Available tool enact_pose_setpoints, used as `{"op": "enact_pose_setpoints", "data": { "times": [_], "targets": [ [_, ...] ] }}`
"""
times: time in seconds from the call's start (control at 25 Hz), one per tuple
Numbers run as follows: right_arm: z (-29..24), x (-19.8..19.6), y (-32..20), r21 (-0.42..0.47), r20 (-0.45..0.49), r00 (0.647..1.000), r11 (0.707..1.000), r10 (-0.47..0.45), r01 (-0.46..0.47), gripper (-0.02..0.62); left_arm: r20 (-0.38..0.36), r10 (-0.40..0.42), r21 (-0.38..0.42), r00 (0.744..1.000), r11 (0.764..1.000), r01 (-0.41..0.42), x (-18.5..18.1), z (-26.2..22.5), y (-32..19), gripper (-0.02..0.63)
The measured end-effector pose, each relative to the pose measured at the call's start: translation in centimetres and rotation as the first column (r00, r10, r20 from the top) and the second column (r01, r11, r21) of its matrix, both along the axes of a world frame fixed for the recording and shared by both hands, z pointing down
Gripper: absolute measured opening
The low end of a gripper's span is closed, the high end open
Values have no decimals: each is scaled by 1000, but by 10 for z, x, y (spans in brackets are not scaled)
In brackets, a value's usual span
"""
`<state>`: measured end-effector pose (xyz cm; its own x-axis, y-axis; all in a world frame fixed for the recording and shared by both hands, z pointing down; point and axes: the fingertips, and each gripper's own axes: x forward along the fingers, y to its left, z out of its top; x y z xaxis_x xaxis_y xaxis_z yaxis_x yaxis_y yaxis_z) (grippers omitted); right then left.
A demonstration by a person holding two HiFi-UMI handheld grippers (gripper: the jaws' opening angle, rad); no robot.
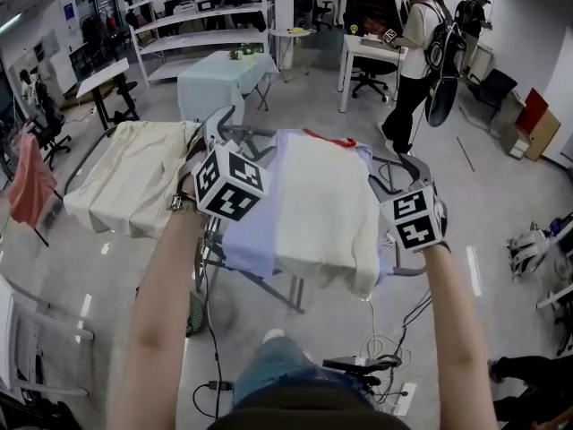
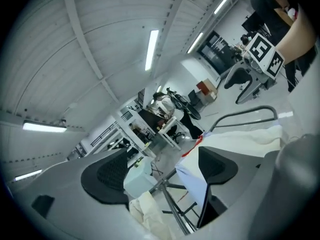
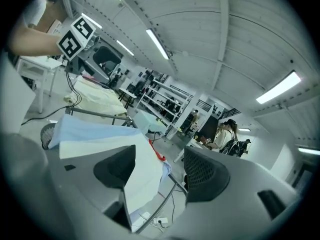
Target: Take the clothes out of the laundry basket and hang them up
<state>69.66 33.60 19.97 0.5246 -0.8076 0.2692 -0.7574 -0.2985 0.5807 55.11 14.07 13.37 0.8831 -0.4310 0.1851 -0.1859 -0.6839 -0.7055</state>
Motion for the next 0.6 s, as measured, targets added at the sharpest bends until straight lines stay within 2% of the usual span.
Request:
{"op": "enact_pose_setpoints", "data": {
  "times": [0.16,0.44,0.6],
  "targets": [
    [-8,-7,12,63,31,1000,998,6,-8,301,-79,8,-31,997,999,-10,-20,-17,13,443],
    [-28,-22,10,139,24,1000,990,6,-9,301,-200,80,-47,977,995,-91,-41,-71,34,445],
    [-32,-35,7,199,49,999,980,11,-20,302,-260,74,-91,963,991,-100,-45,-61,32,445]
  ]
}}
